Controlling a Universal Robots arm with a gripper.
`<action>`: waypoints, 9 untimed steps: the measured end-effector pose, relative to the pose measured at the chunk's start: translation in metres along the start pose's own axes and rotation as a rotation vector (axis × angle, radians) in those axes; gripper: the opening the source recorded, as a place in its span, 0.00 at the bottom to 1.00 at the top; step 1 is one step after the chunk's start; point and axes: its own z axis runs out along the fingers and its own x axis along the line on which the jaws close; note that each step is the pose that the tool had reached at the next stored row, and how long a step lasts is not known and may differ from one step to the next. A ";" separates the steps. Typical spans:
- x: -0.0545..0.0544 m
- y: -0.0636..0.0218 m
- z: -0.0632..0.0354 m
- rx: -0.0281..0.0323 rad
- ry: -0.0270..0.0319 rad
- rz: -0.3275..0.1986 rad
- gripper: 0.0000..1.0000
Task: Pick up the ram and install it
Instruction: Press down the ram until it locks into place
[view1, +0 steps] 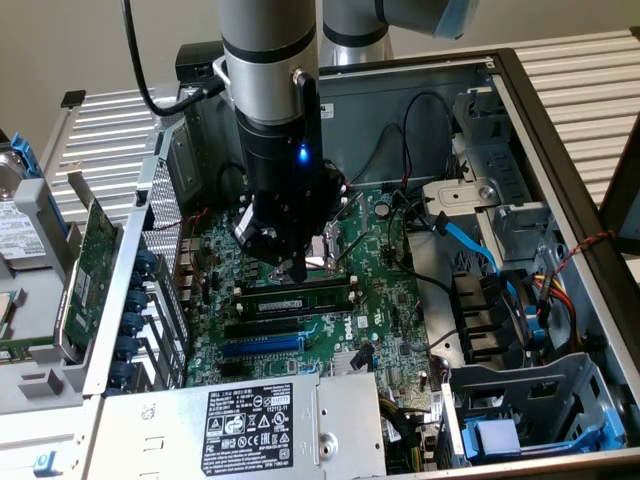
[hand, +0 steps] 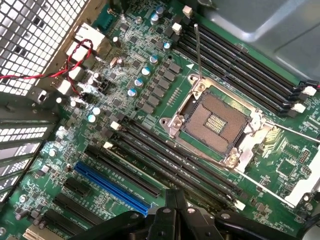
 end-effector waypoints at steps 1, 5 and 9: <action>0.000 0.0000 0.0000 -0.0007 0.0013 0.010 0.11; 0.000 0.0000 0.0000 -0.0031 0.0062 0.051 0.11; 0.000 0.0000 0.0000 -0.0056 0.0112 0.092 0.11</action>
